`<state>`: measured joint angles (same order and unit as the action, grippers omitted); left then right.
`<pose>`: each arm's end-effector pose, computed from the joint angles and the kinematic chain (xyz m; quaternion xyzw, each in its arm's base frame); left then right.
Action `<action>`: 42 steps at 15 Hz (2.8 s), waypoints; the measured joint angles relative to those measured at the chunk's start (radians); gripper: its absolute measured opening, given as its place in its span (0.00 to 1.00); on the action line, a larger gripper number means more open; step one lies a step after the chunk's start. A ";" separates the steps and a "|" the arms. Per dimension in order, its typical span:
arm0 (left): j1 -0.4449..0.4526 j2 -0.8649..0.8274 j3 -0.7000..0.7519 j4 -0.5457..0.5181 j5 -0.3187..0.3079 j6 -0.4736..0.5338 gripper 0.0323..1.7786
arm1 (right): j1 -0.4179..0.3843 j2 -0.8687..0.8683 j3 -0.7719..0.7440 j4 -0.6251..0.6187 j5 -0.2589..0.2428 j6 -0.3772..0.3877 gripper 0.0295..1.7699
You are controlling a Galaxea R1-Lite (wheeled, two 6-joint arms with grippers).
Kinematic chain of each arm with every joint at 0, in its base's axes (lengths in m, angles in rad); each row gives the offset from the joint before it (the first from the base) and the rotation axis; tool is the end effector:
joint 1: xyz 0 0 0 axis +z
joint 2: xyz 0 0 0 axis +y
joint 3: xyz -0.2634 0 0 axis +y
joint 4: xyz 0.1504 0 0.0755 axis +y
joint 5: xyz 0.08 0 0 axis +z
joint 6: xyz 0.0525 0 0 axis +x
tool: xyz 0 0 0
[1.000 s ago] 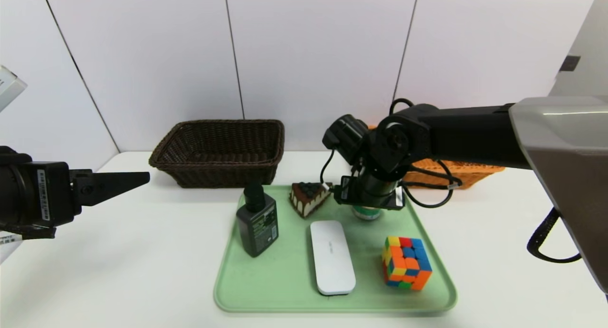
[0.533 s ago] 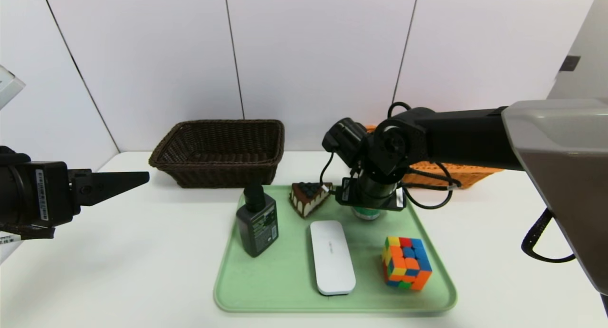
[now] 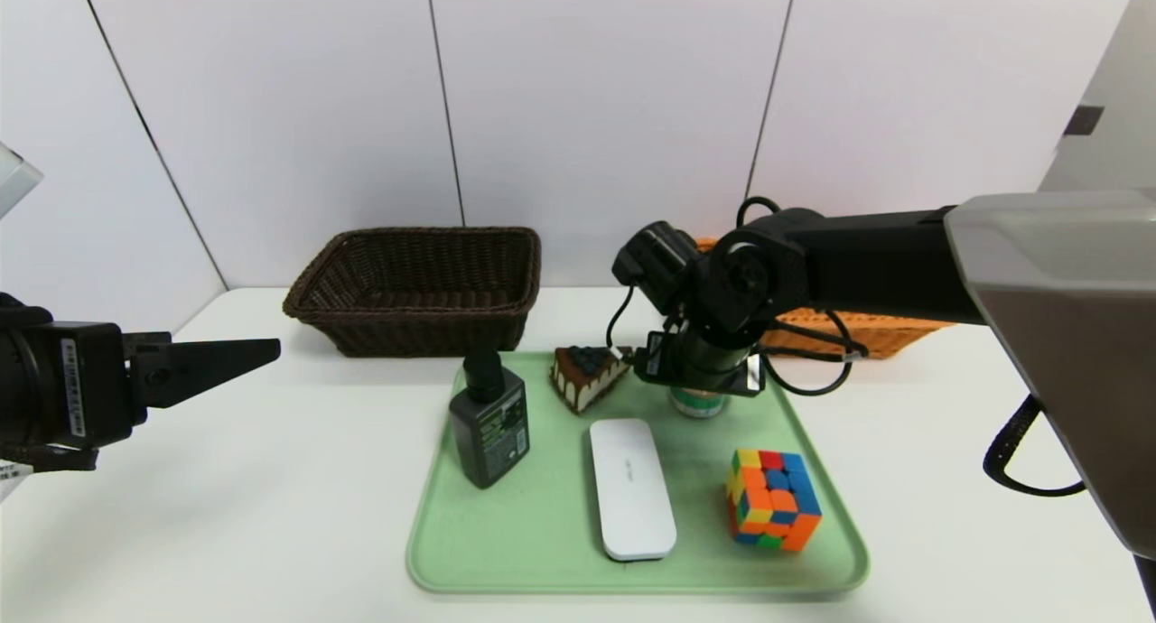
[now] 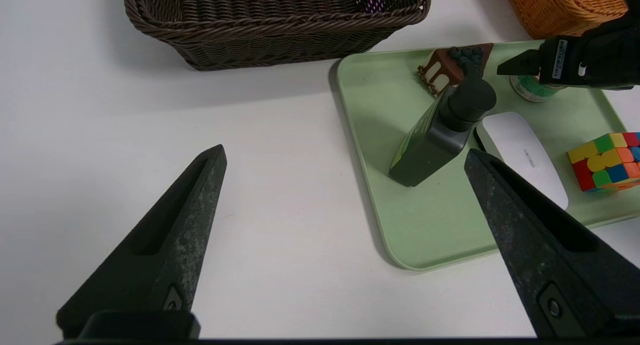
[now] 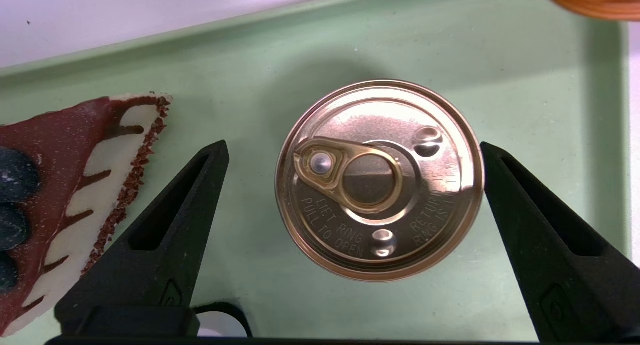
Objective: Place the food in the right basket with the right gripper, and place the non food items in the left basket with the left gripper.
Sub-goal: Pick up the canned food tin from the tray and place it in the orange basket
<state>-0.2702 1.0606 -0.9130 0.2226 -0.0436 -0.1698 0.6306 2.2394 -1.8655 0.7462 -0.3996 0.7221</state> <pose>0.1485 -0.0435 0.2345 -0.0616 0.1952 -0.1375 0.9691 0.3244 0.2116 0.1065 0.0525 0.4670 -0.0720 0.8798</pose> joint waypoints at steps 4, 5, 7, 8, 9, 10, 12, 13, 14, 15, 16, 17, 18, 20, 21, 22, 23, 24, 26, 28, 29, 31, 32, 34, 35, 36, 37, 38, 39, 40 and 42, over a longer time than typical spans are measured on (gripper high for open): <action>0.000 -0.010 0.000 0.001 -0.001 0.000 0.95 | -0.001 0.003 0.000 -0.002 0.002 0.001 0.96; 0.000 -0.012 0.002 0.001 -0.002 -0.001 0.95 | -0.002 0.004 0.000 -0.002 0.002 0.001 0.96; 0.000 -0.014 0.003 0.001 -0.002 0.000 0.95 | -0.007 0.004 0.001 -0.001 0.001 0.003 0.96; 0.000 -0.015 0.003 0.001 -0.003 0.000 0.95 | -0.011 0.004 0.001 -0.002 0.001 0.007 0.96; 0.000 -0.016 0.003 0.002 -0.003 0.000 0.95 | -0.013 0.006 0.001 -0.002 0.002 0.010 0.96; 0.001 -0.016 0.003 0.001 -0.003 -0.001 0.95 | -0.015 0.007 0.002 -0.001 0.002 0.014 0.92; 0.000 -0.019 0.004 0.003 -0.004 0.000 0.95 | -0.015 0.008 0.001 -0.001 0.004 0.017 0.73; 0.000 -0.020 0.006 0.003 -0.004 -0.001 0.95 | -0.015 0.009 0.002 -0.002 0.007 0.017 0.65; 0.000 -0.022 0.009 0.003 -0.003 0.000 0.95 | -0.016 0.008 0.005 -0.003 0.007 0.017 0.63; 0.000 -0.024 0.013 0.003 -0.003 0.000 0.95 | -0.016 0.008 0.010 -0.003 0.007 0.017 0.62; 0.000 -0.026 0.017 0.003 -0.003 0.000 0.95 | -0.016 0.006 0.015 -0.004 0.008 0.017 0.62; 0.001 -0.028 0.021 0.003 -0.002 0.000 0.95 | -0.016 0.005 0.019 -0.004 0.009 0.017 0.62; 0.001 -0.030 0.023 0.003 -0.003 -0.001 0.95 | -0.016 0.002 0.021 -0.003 0.010 0.017 0.62; 0.000 -0.032 0.026 0.003 -0.002 -0.001 0.95 | -0.015 -0.008 0.026 0.001 0.015 0.017 0.62; 0.000 -0.034 0.027 0.003 -0.003 0.000 0.95 | -0.013 -0.018 0.026 0.002 0.020 0.017 0.61; 0.000 -0.035 0.032 0.003 -0.003 -0.001 0.95 | -0.007 -0.032 0.026 0.001 0.035 0.017 0.61; 0.000 -0.036 0.037 0.003 -0.003 0.000 0.95 | -0.002 -0.048 0.027 0.001 0.053 0.017 0.61; 0.001 -0.037 0.040 0.003 -0.003 -0.001 0.95 | 0.004 -0.066 0.028 0.001 0.077 0.017 0.61; 0.000 -0.037 0.047 0.003 -0.003 -0.001 0.95 | 0.020 -0.109 0.029 -0.001 0.109 0.017 0.61; 0.000 -0.037 0.054 0.003 -0.003 0.000 0.95 | 0.033 -0.156 0.013 -0.003 0.126 0.018 0.61; 0.000 -0.037 0.059 0.003 -0.004 0.000 0.95 | 0.037 -0.180 -0.004 -0.003 0.133 0.018 0.61; 0.000 -0.037 0.071 0.003 -0.004 0.000 0.95 | 0.034 -0.223 -0.052 -0.005 0.151 0.018 0.61; 0.000 -0.037 0.074 0.003 -0.003 0.001 0.95 | 0.024 -0.240 -0.069 -0.021 0.156 0.018 0.60; 0.000 -0.037 0.076 0.003 -0.005 0.001 0.95 | -0.022 -0.265 -0.082 -0.121 0.161 0.017 0.55; 0.000 -0.037 0.077 0.003 -0.005 0.000 0.95 | -0.050 -0.270 -0.084 -0.160 0.162 0.017 0.55; 0.000 -0.036 0.077 0.003 -0.005 0.001 0.95 | -0.088 -0.273 -0.085 -0.195 0.163 0.017 0.55; 0.000 -0.036 0.077 0.002 -0.006 0.001 0.95 | -0.127 -0.272 -0.085 -0.209 0.167 0.016 0.55; 0.000 -0.035 0.077 0.002 -0.008 0.000 0.95 | -0.172 -0.265 -0.085 -0.215 0.176 0.017 0.55; 0.000 -0.034 0.077 0.002 -0.019 0.000 0.95 | -0.215 -0.256 -0.085 -0.222 0.184 0.018 0.55; 0.000 -0.033 0.077 0.003 -0.026 0.000 0.95 | -0.262 -0.243 -0.085 -0.244 0.191 0.019 0.55; 0.000 -0.028 0.077 0.002 -0.029 0.000 0.95 | -0.331 -0.211 -0.085 -0.305 0.200 0.027 0.54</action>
<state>-0.2702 1.0323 -0.8360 0.2245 -0.0721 -0.1698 0.2996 2.0281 -1.9509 0.4415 -0.1996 0.7494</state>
